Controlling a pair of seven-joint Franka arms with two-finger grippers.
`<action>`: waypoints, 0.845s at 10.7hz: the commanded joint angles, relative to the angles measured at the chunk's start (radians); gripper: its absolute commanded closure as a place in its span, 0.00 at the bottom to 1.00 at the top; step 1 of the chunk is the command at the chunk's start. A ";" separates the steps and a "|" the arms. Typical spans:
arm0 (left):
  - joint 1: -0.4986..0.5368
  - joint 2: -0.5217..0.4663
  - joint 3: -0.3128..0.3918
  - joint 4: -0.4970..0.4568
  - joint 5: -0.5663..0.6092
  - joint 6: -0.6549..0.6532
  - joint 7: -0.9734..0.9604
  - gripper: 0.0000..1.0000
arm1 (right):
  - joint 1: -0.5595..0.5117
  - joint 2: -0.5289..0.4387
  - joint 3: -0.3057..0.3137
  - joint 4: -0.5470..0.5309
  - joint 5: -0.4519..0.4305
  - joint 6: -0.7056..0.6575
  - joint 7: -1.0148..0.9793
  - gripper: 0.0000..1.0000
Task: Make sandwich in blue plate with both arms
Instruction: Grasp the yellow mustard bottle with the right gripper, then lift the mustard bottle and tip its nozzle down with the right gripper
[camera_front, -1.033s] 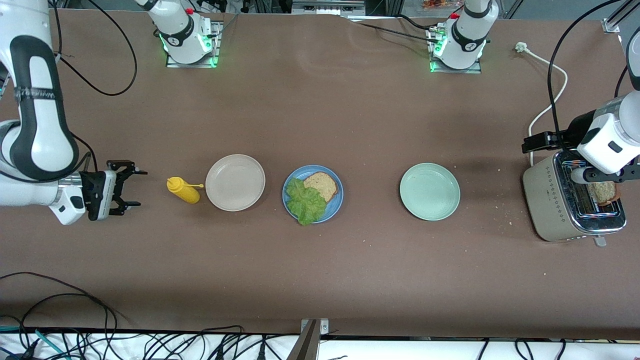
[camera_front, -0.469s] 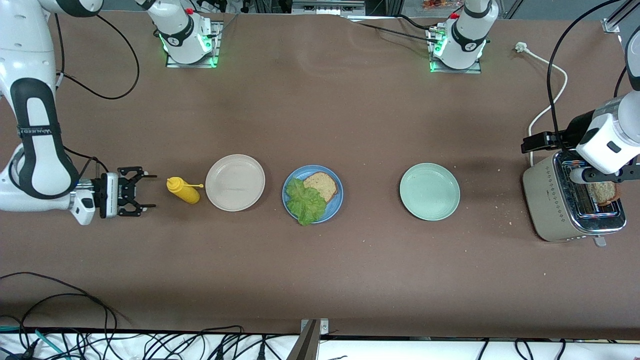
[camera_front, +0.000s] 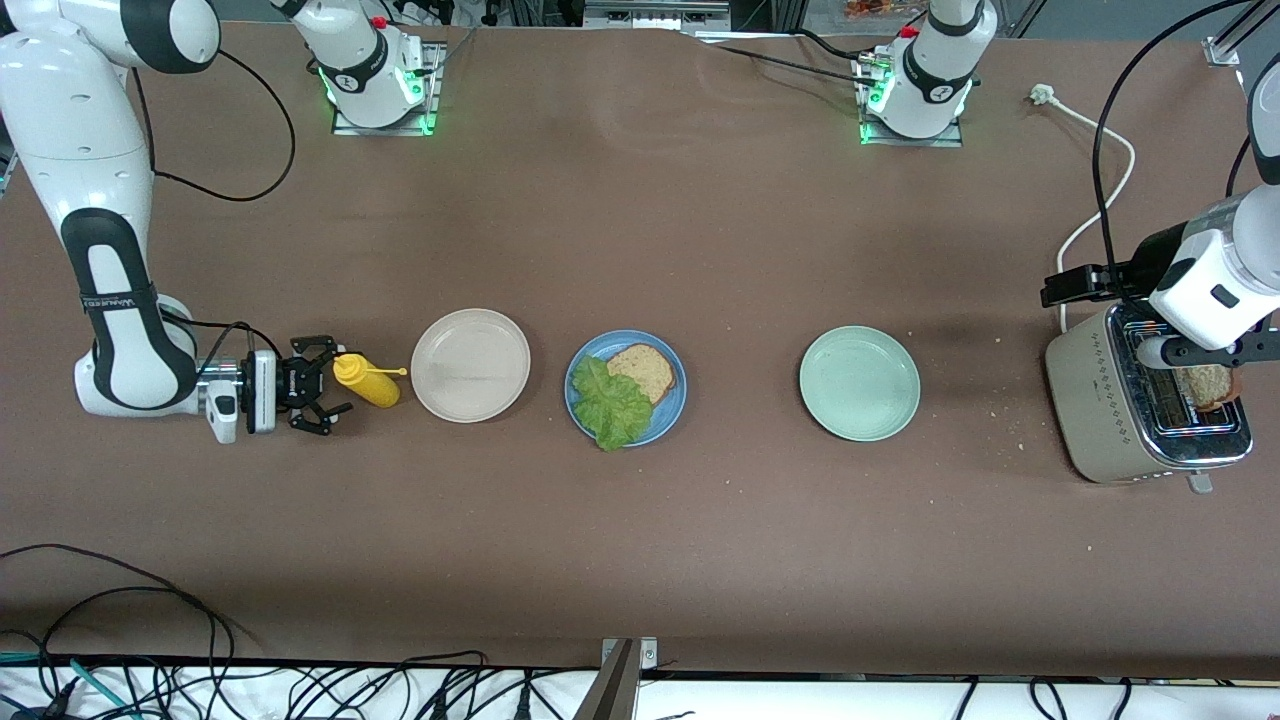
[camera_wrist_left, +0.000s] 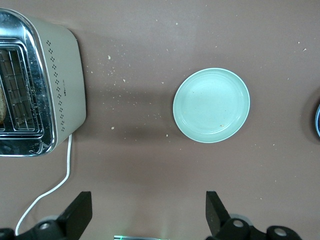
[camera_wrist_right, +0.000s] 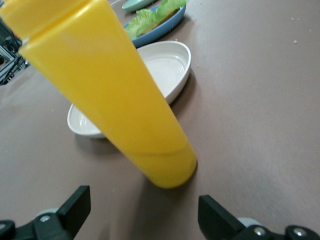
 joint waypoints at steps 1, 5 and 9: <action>0.000 -0.011 -0.004 -0.001 0.022 -0.004 0.006 0.00 | -0.001 0.007 0.044 -0.042 0.093 0.002 -0.037 0.00; -0.006 -0.014 -0.006 -0.001 0.022 -0.014 0.006 0.00 | 0.002 0.006 0.054 -0.031 0.099 0.007 -0.070 0.00; -0.008 -0.014 -0.007 -0.001 0.023 -0.014 0.006 0.00 | 0.005 0.004 0.054 -0.010 0.081 0.017 -0.121 0.00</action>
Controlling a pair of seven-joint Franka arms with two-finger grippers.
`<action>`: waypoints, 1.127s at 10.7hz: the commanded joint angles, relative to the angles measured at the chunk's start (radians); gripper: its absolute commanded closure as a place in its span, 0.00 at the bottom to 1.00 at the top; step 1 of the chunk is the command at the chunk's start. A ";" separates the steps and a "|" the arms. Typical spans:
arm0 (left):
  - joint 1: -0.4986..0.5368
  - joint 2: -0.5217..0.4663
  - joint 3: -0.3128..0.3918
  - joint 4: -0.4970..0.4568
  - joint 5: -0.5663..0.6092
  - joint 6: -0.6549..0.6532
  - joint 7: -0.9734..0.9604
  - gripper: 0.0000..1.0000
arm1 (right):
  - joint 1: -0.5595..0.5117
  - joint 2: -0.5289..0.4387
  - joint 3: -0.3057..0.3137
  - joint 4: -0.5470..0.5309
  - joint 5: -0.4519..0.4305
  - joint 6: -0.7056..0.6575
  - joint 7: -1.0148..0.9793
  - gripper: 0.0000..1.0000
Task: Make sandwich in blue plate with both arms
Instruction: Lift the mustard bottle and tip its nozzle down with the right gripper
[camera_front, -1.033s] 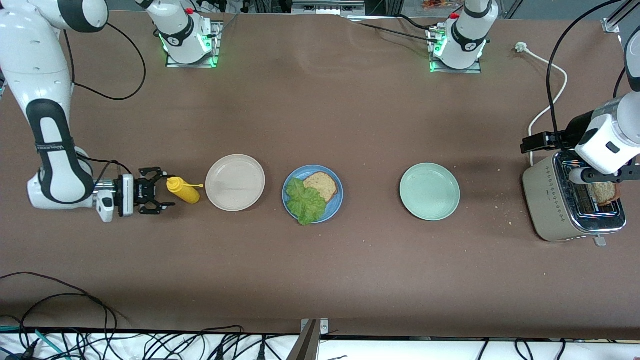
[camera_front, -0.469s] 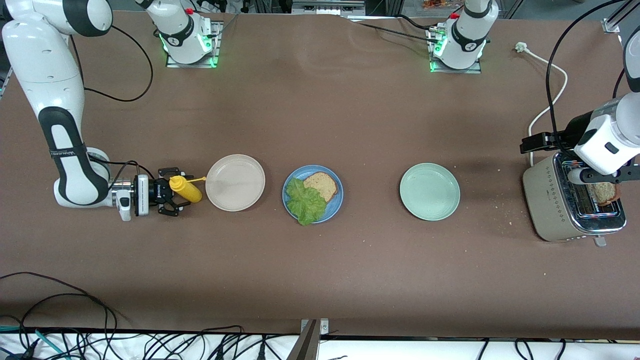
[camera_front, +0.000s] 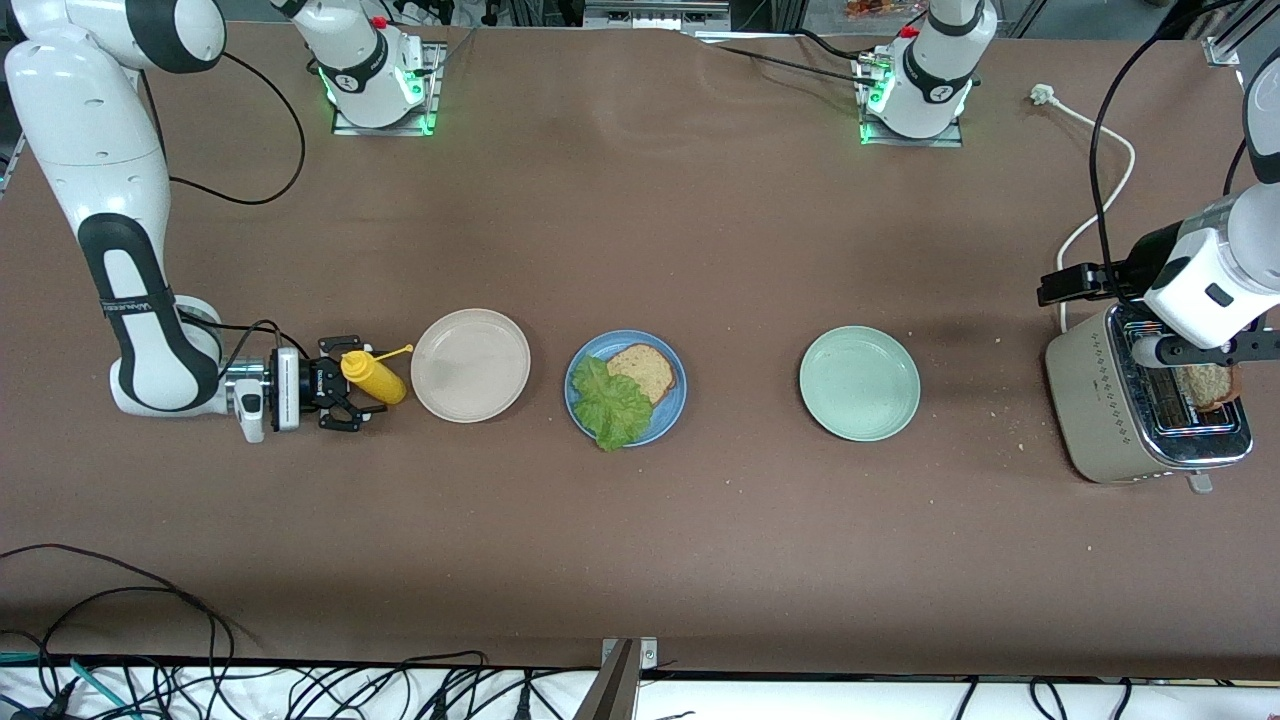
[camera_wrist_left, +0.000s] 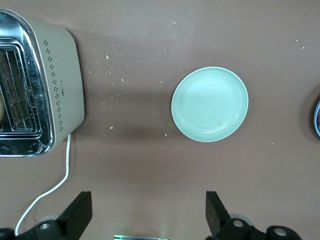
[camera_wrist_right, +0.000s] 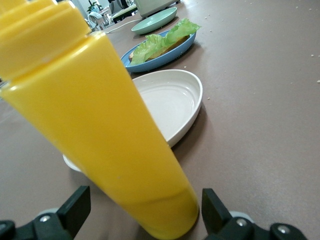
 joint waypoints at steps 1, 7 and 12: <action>-0.005 -0.013 -0.003 -0.001 0.022 -0.012 0.006 0.00 | 0.004 -0.002 0.006 0.023 -0.017 0.033 -0.110 0.00; -0.005 -0.007 -0.011 -0.007 0.022 -0.014 0.006 0.00 | 0.004 -0.005 0.047 0.023 -0.014 0.068 -0.183 0.18; 0.003 -0.005 -0.011 -0.006 0.022 -0.012 0.019 0.00 | 0.007 -0.012 0.064 0.047 -0.049 0.105 -0.191 0.90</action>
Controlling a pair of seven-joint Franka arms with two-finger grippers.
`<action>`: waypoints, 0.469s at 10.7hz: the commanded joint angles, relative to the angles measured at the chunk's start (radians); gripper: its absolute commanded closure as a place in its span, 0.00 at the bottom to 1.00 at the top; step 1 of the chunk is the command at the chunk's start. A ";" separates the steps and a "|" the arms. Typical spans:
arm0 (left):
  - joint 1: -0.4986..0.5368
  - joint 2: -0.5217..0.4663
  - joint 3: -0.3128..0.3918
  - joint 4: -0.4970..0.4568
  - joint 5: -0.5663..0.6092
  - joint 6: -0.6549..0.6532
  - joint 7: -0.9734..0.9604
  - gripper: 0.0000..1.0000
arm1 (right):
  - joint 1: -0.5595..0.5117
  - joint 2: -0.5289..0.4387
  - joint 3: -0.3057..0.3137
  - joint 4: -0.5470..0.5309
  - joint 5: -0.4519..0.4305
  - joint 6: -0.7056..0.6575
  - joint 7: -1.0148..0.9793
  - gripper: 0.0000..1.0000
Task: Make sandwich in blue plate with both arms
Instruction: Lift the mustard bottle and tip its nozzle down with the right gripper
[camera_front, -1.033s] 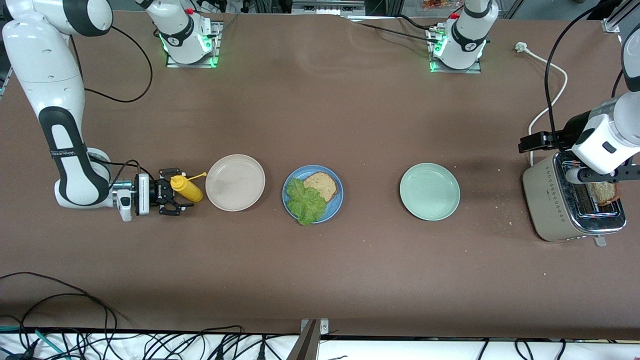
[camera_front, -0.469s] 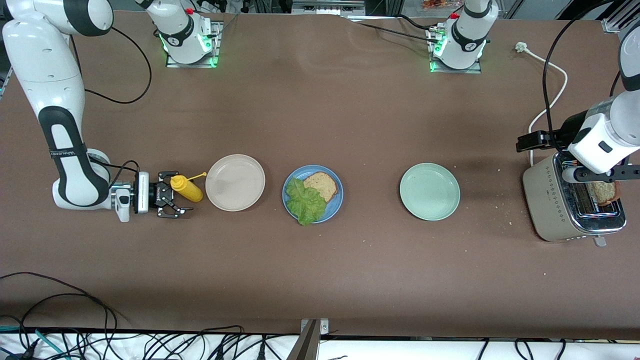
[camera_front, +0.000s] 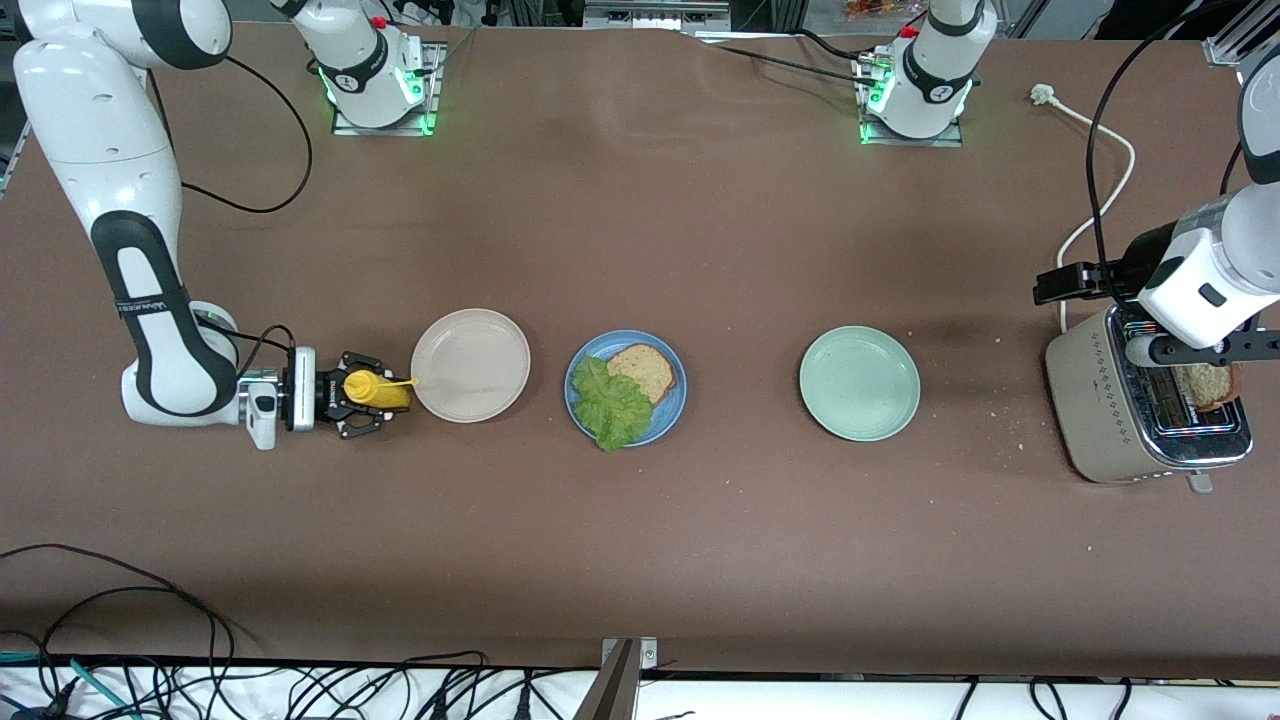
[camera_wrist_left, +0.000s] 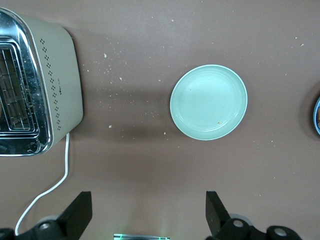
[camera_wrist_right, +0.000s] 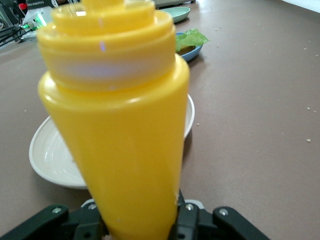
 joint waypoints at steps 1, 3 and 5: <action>-0.006 -0.005 -0.002 -0.007 0.022 -0.007 0.016 0.00 | -0.002 -0.011 0.006 0.050 -0.077 0.010 0.004 0.97; -0.004 0.001 -0.001 -0.005 0.022 -0.007 0.017 0.00 | 0.007 -0.029 0.007 0.098 -0.180 0.008 0.125 1.00; -0.001 0.001 -0.001 -0.005 0.022 -0.007 0.019 0.00 | 0.057 -0.127 0.006 0.102 -0.341 0.025 0.324 1.00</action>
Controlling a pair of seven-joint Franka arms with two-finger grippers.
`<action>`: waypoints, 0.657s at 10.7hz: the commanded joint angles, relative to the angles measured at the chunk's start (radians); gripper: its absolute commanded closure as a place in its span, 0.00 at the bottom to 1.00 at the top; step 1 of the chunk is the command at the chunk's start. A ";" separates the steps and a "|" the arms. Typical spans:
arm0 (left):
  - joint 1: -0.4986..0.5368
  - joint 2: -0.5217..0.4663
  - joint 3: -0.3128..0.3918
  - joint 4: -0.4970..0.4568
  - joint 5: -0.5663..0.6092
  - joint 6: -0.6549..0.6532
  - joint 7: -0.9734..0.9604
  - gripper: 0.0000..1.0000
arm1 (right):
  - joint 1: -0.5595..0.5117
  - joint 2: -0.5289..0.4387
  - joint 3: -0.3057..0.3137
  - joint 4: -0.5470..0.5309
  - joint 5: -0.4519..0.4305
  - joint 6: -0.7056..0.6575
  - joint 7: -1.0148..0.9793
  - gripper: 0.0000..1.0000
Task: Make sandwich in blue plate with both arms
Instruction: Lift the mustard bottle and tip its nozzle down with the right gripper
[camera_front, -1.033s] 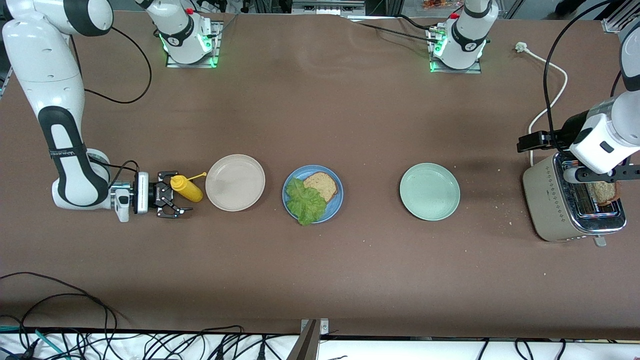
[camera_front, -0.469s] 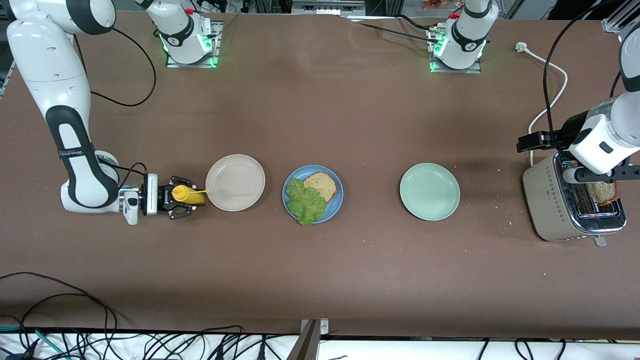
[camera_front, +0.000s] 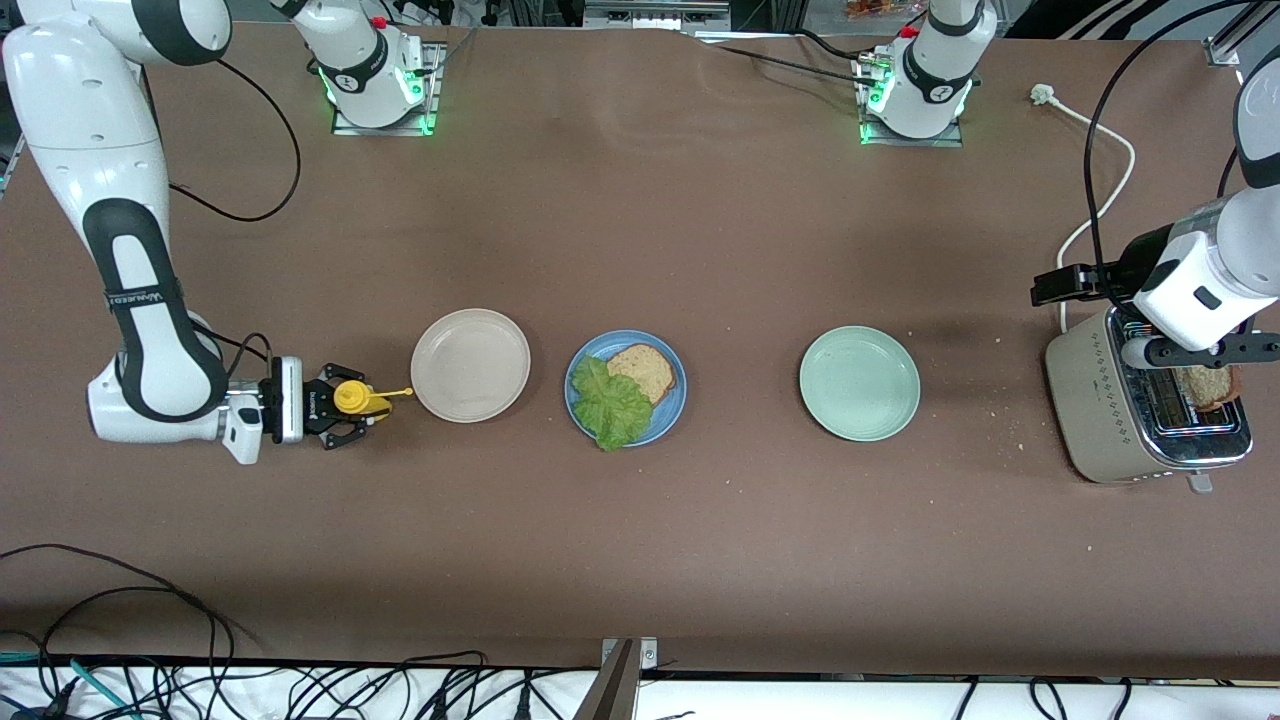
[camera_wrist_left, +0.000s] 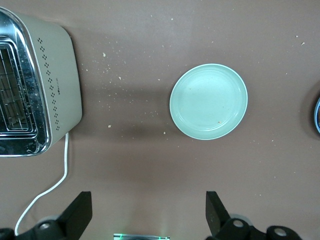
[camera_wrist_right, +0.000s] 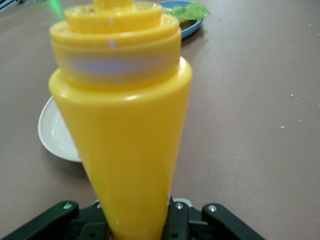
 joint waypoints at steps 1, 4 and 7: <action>-0.001 -0.005 0.000 -0.005 0.023 -0.007 0.017 0.00 | 0.077 -0.151 0.001 -0.001 -0.218 0.026 0.290 1.00; 0.007 -0.005 0.000 -0.004 0.023 -0.007 0.022 0.00 | 0.151 -0.230 0.000 -0.014 -0.379 0.026 0.593 1.00; 0.007 -0.005 0.000 -0.005 0.023 -0.007 0.022 0.00 | 0.246 -0.290 0.000 -0.009 -0.620 0.023 0.924 1.00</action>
